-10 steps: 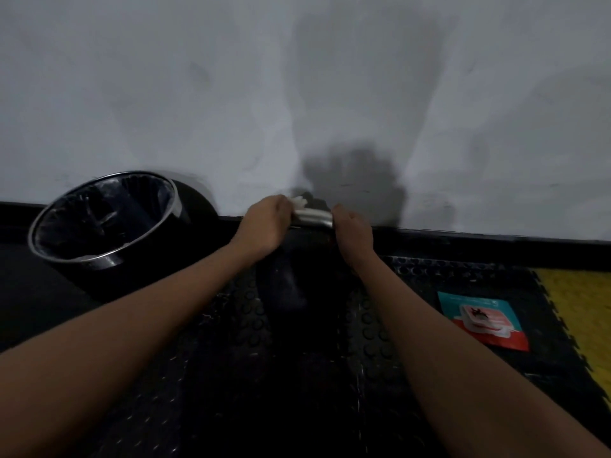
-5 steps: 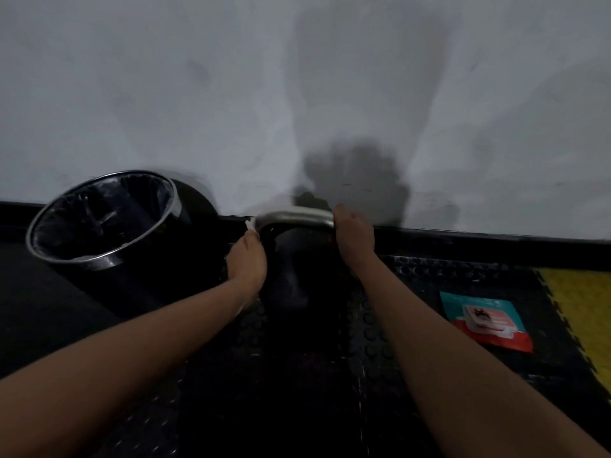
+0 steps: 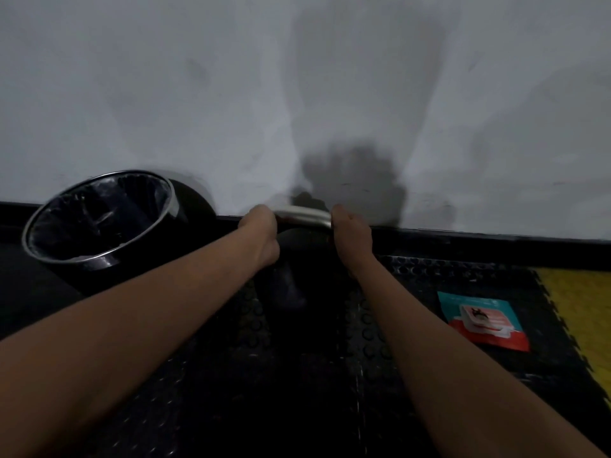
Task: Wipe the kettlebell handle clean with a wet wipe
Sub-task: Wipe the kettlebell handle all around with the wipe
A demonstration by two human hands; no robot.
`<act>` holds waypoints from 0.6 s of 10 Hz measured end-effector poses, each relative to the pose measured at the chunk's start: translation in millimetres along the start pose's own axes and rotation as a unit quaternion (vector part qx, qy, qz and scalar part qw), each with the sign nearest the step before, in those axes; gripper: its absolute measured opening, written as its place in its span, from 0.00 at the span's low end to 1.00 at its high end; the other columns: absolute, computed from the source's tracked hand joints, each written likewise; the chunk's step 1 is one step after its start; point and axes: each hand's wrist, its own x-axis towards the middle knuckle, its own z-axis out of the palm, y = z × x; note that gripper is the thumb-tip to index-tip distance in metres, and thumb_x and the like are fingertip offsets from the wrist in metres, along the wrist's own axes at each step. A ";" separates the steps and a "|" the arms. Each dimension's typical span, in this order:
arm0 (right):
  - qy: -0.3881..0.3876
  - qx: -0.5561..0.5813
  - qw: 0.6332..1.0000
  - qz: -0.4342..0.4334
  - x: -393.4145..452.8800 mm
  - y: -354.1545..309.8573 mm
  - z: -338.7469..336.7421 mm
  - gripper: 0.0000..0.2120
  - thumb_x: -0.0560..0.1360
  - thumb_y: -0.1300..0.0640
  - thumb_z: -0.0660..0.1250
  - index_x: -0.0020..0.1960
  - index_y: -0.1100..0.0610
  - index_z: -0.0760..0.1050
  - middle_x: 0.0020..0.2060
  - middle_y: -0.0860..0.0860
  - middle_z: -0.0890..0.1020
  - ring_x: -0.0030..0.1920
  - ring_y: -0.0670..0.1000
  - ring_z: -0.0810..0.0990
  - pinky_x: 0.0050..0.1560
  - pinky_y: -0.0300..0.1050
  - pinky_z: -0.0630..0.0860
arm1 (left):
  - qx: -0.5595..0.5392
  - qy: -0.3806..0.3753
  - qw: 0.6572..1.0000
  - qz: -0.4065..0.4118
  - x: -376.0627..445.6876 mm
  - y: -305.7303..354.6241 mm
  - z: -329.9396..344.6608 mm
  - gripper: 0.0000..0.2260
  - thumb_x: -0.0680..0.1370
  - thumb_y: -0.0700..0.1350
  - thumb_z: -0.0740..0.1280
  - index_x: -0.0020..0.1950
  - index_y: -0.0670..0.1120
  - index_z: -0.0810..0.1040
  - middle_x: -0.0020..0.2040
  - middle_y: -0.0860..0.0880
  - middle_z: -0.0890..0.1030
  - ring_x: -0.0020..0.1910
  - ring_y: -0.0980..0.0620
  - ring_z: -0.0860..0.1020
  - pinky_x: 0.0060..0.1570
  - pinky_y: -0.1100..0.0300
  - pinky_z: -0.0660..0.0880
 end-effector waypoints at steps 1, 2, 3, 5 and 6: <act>0.002 -0.007 1.000 0.002 -1.1 0.3 0.0 0.16 0.77 0.48 0.54 0.37 0.55 0.71 0.46 0.63 0.81 0.49 0.61 0.79 0.45 0.45 0.72 | 0.075 0.004 0.995 0.073 24.6 -5.3 -14.3 0.20 0.81 0.46 0.52 0.67 0.38 0.71 0.66 0.38 0.75 0.64 0.38 0.75 0.63 0.45 0.71; 0.009 -0.012 1.000 -0.003 -1.5 0.4 -1.4 0.17 0.79 0.49 0.54 0.33 0.52 0.67 0.49 0.63 0.80 0.51 0.61 0.78 0.43 0.42 0.66 | 0.251 0.028 0.949 0.189 32.0 -9.6 -26.2 0.24 0.82 0.54 0.51 0.67 0.38 0.73 0.67 0.38 0.74 0.64 0.37 0.73 0.66 0.51 0.69; 0.013 -0.017 1.000 -0.007 -3.3 -0.3 -3.3 0.18 0.79 0.50 0.53 0.32 0.50 0.64 0.50 0.63 0.80 0.52 0.61 0.77 0.42 0.39 0.63 | 0.355 -0.020 0.885 0.301 30.2 -1.4 -34.2 0.25 0.84 0.55 0.48 0.62 0.41 0.77 0.65 0.39 0.76 0.65 0.40 0.72 0.62 0.56 0.66; 0.014 -0.004 1.000 -0.002 -2.8 -1.1 -2.1 0.17 0.79 0.51 0.54 0.32 0.50 0.65 0.49 0.64 0.80 0.51 0.61 0.77 0.43 0.40 0.64 | 0.458 -0.185 0.797 0.349 34.2 16.9 -21.6 0.28 0.82 0.62 0.48 0.53 0.48 0.83 0.51 0.48 0.81 0.51 0.50 0.75 0.52 0.60 0.65; 0.009 -0.036 0.999 -0.021 -0.9 0.2 -1.1 0.19 0.80 0.52 0.53 0.31 0.50 0.61 0.50 0.65 0.79 0.51 0.62 0.76 0.43 0.43 0.62 | 0.459 -0.187 0.792 0.356 42.7 15.8 -26.6 0.29 0.81 0.63 0.47 0.57 0.47 0.81 0.54 0.45 0.80 0.55 0.46 0.76 0.57 0.58 0.66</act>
